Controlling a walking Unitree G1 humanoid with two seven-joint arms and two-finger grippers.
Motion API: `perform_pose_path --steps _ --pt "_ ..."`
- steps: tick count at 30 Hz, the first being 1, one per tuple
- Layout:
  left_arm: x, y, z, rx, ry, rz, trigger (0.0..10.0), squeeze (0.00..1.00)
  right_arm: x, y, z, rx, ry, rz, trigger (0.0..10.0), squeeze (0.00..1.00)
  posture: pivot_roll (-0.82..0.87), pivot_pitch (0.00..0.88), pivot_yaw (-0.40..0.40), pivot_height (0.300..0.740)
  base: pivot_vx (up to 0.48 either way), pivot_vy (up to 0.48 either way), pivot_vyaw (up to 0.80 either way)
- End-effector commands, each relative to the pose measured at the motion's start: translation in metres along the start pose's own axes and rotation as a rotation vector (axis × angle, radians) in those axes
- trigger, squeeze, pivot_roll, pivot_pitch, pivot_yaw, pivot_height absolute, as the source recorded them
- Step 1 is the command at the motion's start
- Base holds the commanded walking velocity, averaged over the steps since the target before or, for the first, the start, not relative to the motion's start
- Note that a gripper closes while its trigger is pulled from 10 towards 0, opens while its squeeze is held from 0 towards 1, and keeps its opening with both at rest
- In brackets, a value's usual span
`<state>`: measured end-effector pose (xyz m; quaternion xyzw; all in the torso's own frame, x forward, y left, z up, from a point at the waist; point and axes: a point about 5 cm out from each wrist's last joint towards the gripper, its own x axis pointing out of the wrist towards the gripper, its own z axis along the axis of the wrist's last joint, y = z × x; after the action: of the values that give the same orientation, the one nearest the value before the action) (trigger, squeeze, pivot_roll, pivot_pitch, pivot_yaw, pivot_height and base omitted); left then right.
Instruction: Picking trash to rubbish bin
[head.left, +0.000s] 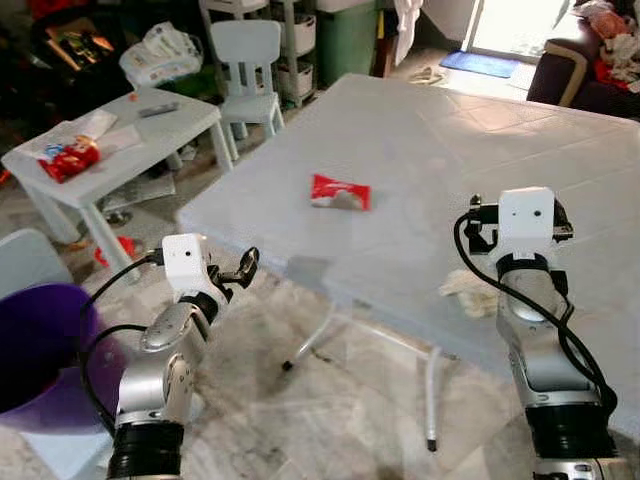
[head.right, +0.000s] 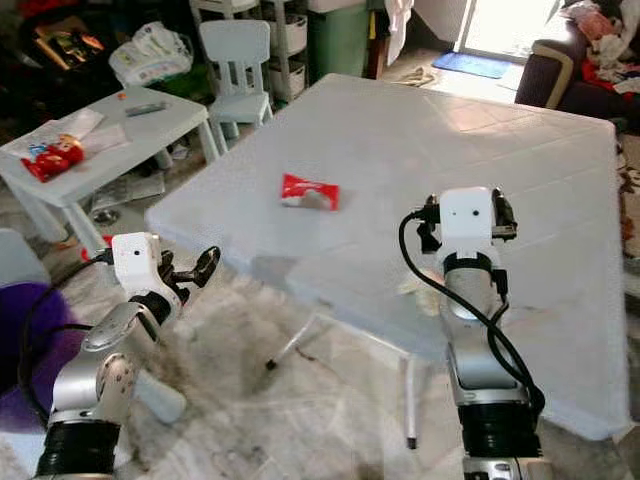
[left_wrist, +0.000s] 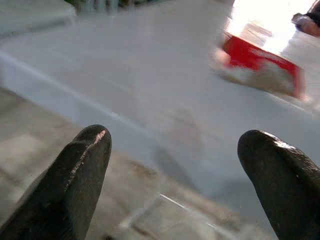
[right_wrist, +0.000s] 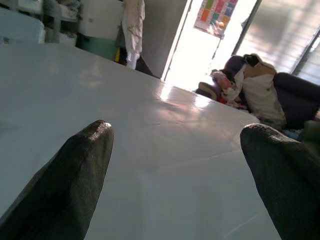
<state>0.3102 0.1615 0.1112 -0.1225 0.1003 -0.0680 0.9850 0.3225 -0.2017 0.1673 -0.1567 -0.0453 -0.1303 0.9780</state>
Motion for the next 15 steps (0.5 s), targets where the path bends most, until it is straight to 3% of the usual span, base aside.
perform_pose_path --steps 1,15 --pt "0.000 0.002 0.005 0.015 -0.016 0.007 10.0 0.00 0.002 0.000 0.007 0.014 -0.023 0.001 10.0 0.00 0.01 0.033 0.006 0.740 0.000 0.000 0.00" --pt "-0.015 0.009 0.010 0.089 -0.103 0.146 10.0 0.00 0.003 -0.003 0.013 0.049 -0.053 0.131 10.0 0.00 0.02 0.034 -0.018 0.740 0.000 0.000 0.00"
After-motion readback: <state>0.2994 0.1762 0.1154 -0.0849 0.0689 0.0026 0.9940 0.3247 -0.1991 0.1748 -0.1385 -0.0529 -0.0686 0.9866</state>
